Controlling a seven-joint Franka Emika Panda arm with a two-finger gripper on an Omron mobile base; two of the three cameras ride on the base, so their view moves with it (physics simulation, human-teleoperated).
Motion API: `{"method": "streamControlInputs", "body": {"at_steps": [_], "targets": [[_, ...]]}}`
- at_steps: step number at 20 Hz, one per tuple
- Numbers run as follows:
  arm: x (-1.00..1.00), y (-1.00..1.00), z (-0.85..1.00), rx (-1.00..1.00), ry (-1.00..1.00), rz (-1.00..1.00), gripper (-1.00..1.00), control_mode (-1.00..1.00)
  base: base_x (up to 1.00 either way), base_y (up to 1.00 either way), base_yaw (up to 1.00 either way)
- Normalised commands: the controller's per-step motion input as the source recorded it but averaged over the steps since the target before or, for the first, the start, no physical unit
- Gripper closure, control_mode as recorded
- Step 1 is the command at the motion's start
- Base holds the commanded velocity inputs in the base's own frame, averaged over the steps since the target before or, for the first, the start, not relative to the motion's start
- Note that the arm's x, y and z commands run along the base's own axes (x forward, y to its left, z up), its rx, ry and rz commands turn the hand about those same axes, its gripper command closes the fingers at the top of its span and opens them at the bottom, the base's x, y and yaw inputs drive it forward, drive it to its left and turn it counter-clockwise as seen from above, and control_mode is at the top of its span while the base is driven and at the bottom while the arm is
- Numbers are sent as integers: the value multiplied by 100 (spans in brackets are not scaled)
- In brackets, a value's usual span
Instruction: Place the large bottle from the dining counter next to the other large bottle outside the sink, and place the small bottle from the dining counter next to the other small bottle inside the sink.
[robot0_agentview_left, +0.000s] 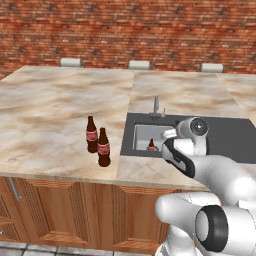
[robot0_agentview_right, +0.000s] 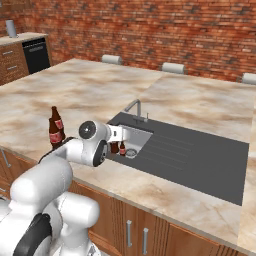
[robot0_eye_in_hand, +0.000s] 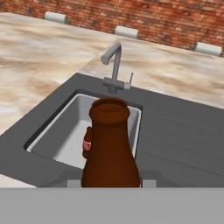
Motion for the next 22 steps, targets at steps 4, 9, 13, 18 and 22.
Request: {"method": "streamControlInputs", "body": {"at_steps": [4,9,13,18,22], "targets": [[23,0,0,0,0,0,100,-100,0,0,0],[12,0,-8,0,0,0,100,-100,0,0,0],[3,-3,-15,0,0,0,100,-100,0,0,0],[15,-12,-14,0,0,0,100,-100,0,0,0],[30,-15,-20,0,0,0,100,-100,0,0,0]]}}
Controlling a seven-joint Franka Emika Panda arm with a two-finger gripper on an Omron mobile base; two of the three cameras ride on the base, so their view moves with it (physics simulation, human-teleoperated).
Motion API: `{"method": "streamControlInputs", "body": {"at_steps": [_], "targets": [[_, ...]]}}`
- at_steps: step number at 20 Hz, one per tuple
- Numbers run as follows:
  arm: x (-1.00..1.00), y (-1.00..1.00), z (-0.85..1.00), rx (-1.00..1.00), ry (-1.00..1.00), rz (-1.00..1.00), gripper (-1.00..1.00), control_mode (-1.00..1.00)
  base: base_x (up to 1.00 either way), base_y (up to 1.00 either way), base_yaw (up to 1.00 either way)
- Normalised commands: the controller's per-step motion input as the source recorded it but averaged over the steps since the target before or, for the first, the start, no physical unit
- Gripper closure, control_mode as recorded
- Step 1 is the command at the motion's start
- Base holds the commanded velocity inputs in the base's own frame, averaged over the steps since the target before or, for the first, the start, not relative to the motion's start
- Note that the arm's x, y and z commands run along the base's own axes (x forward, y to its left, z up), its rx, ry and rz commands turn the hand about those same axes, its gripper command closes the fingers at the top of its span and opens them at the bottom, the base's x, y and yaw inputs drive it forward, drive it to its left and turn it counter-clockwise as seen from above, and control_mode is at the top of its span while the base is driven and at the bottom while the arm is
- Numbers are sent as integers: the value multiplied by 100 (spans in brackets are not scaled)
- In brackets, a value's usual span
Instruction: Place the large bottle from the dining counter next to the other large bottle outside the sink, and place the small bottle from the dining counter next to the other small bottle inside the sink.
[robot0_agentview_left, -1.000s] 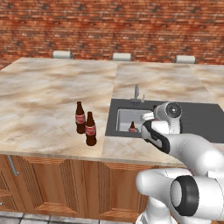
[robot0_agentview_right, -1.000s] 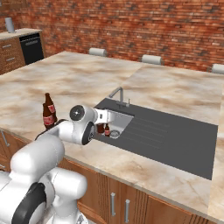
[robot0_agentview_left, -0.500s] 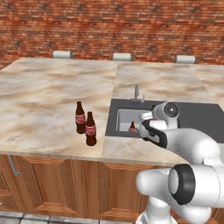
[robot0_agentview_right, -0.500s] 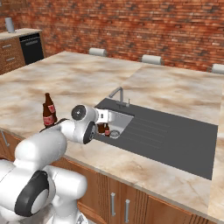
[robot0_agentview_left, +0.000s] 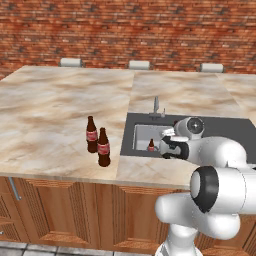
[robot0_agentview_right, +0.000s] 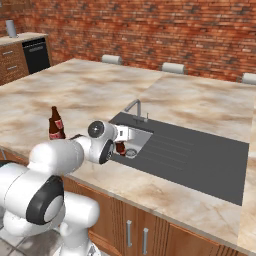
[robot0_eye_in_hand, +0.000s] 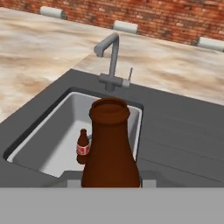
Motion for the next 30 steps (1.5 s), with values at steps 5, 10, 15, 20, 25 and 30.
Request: {"method": "streamControlInputs", "body": {"at_steps": [5,10,15,20,25,30], "targets": [[39,-10,-20,1,0,0,100,-100,0,0,0],[30,-2,-20,2,0,1,100,-100,0,0,0],[24,-2,-23,0,0,2,100,-100,0,0,0],[23,-7,-18,0,0,2,100,-100,0,0,0],[23,-10,-18,1,0,3,100,-100,0,0,0],[19,-13,-25,1,0,4,100,-100,0,0,0]]}}
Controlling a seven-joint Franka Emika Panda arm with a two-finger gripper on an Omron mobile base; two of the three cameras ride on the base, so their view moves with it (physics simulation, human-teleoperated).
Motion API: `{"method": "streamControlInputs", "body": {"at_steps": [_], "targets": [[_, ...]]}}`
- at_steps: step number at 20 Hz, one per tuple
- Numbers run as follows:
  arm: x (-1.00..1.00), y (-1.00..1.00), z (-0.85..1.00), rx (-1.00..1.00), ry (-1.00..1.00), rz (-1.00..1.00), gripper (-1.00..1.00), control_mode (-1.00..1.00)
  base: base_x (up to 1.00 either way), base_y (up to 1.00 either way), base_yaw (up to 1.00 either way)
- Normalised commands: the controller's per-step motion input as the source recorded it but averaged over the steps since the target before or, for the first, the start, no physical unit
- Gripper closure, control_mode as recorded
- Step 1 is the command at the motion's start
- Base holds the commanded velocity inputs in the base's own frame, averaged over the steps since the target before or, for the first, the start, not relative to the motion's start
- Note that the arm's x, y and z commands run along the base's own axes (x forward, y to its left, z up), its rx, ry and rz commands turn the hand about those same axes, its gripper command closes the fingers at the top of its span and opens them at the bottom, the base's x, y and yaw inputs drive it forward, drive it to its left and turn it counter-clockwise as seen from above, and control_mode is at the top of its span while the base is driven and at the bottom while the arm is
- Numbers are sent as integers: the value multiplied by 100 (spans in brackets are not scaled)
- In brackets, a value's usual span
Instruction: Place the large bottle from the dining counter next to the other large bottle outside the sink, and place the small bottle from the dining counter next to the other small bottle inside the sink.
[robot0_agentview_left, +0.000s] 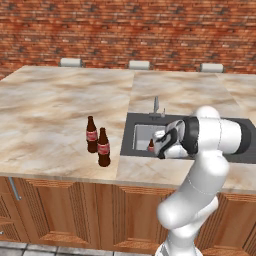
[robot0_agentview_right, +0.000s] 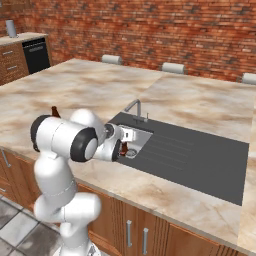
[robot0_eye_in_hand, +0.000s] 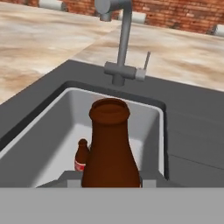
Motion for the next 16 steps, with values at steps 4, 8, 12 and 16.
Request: {"method": "streamControlInputs", "body": {"at_steps": [4,8,12,16], "targets": [[16,-16,-30,0,0,4,100,-100,0,0,0],[14,-17,-27,0,0,4,100,-100,0,0,0],[23,-18,-27,0,0,4,100,-100,0,0,0],[30,-14,-26,0,0,4,100,-100,0,0,0]]}}
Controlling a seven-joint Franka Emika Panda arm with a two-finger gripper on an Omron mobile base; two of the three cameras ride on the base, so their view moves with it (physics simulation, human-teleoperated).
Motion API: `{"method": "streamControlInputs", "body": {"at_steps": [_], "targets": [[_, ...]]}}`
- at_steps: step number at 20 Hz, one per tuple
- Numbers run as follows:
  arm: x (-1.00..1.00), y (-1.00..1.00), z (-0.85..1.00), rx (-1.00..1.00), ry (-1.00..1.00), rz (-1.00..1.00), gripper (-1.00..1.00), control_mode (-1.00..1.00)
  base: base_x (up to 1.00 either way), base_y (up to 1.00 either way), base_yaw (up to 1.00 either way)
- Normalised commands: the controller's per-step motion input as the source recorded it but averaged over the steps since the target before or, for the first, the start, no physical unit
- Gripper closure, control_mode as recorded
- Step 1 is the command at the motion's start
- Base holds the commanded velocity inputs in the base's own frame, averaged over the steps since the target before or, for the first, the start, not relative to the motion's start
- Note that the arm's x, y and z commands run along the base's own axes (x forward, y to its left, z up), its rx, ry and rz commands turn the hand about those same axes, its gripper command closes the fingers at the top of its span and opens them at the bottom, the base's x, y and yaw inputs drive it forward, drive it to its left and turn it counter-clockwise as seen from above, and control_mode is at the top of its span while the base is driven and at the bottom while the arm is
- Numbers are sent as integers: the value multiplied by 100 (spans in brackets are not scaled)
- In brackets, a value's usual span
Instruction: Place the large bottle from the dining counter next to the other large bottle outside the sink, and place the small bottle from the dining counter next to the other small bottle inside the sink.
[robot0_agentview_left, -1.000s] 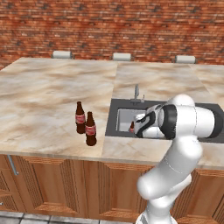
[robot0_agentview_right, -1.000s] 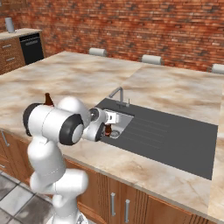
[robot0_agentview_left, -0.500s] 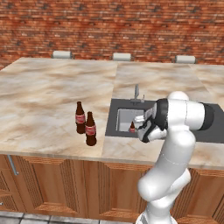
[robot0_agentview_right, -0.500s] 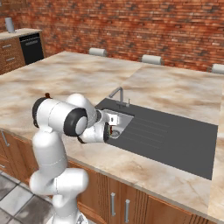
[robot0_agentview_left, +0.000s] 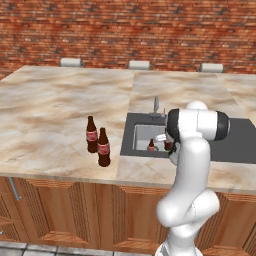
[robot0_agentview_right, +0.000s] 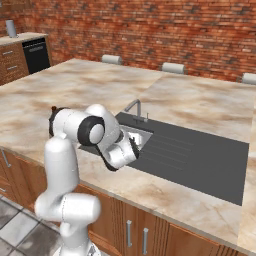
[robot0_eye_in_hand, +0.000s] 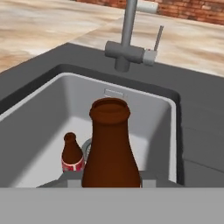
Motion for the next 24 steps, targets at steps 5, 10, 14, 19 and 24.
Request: {"method": "streamControlInputs", "body": {"at_steps": [5,10,14,19,24], "targets": [[40,-12,-23,1,0,3,100,-100,0,0,0],[52,-6,-10,4,0,1,100,-100,0,0,0],[52,-1,-15,5,0,0,100,-100,0,0,0],[41,0,-29,5,0,0,100,-100,0,0,0],[35,0,-50,1,1,0,100,-100,0,0,0]]}}
